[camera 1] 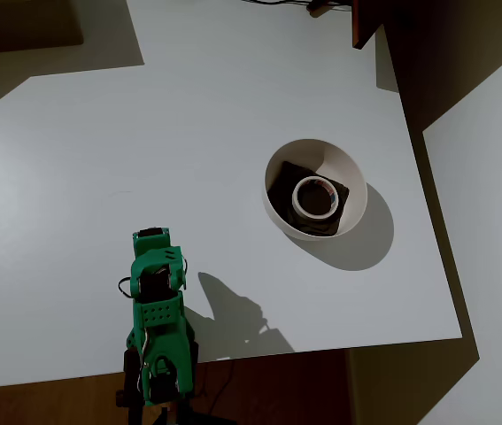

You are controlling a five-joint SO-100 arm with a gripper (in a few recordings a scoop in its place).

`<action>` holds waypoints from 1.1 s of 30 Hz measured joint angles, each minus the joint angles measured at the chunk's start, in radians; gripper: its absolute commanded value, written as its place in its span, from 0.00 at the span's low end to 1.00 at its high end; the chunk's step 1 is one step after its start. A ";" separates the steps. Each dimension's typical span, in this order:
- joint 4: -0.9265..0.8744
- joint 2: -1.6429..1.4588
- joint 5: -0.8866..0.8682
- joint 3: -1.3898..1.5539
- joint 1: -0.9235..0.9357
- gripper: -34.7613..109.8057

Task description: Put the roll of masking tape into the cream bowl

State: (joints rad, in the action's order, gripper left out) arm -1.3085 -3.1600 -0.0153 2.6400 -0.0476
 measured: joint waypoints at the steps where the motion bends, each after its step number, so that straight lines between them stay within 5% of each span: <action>1: 0.002 -0.032 0.000 0.035 0.003 0.18; 33: -0.003 -0.222 -0.015 0.287 0.031 0.18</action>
State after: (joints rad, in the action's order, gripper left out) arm -1.3116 -3.3824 -0.0307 2.9268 -0.0169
